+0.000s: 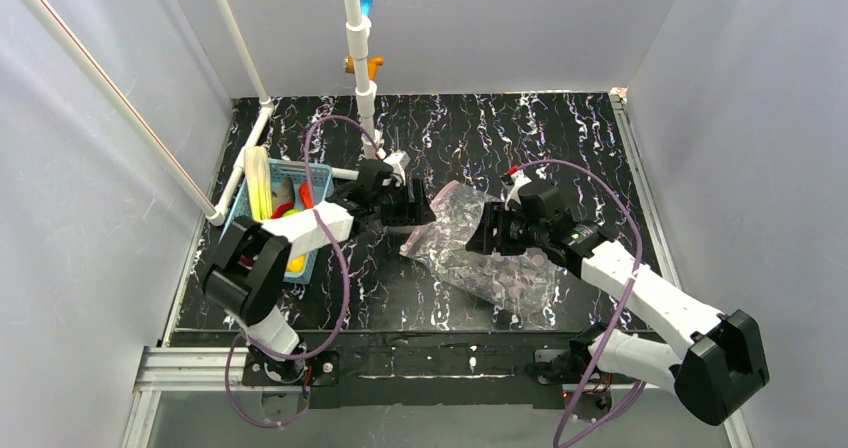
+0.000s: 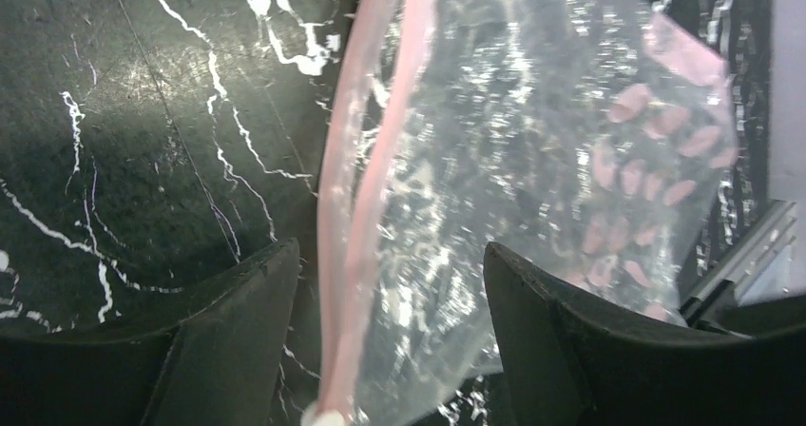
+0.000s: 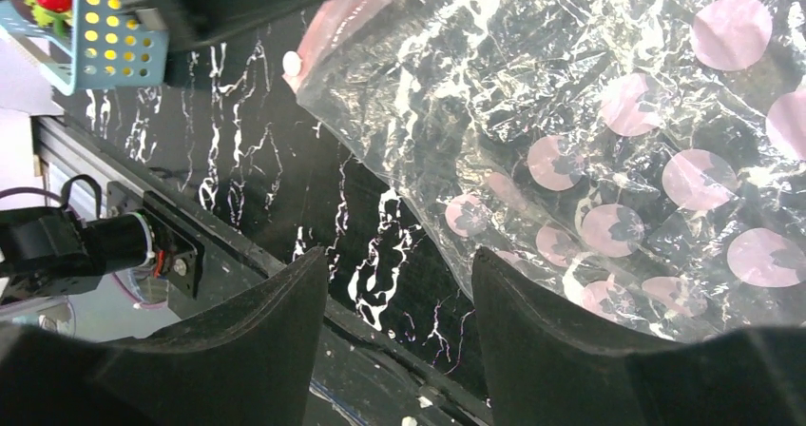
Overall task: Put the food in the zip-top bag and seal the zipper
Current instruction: Pick up the zipper food storage bag at the center of the board.
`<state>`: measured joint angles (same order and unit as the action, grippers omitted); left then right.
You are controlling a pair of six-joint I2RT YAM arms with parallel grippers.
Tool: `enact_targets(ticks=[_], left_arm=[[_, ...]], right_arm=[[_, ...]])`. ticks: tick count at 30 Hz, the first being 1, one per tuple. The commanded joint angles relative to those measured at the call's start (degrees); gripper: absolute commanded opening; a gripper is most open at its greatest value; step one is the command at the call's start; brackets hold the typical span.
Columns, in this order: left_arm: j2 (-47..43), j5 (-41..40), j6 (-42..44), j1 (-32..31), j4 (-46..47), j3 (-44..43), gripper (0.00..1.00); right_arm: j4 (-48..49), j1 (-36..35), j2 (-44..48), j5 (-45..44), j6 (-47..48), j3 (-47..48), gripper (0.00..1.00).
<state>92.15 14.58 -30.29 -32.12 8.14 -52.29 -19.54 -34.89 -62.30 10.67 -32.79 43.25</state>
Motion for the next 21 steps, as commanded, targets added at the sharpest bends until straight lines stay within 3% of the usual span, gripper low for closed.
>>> enact_targets(ticks=[1, 5, 13, 16, 21], left_arm=[[5.16, 0.94, -0.33, -0.32, 2.13, -2.08, 0.72], [4.97, 4.43, -2.72, -0.50, 7.74, 0.52, 0.55], [-1.89, 5.26, -5.23, -1.10, 11.84, 5.31, 0.00], [-5.39, 5.34, -4.21, -1.11, 10.78, 5.69, 0.00], [-13.85, 5.08, -0.72, -1.65, 4.98, 4.99, 0.00]], right_arm=[[1.04, 0.00, 3.33, -0.27, 0.97, -1.04, 0.65], [0.75, -0.02, 4.11, -1.19, 1.52, -1.67, 0.65], [2.41, 0.00, 0.99, 0.15, 1.05, -0.33, 0.65], [1.03, 0.00, -1.50, -2.97, -0.07, 2.56, 0.65], [-15.77, -0.29, -8.92, -19.54, -6.89, 18.31, 0.83]])
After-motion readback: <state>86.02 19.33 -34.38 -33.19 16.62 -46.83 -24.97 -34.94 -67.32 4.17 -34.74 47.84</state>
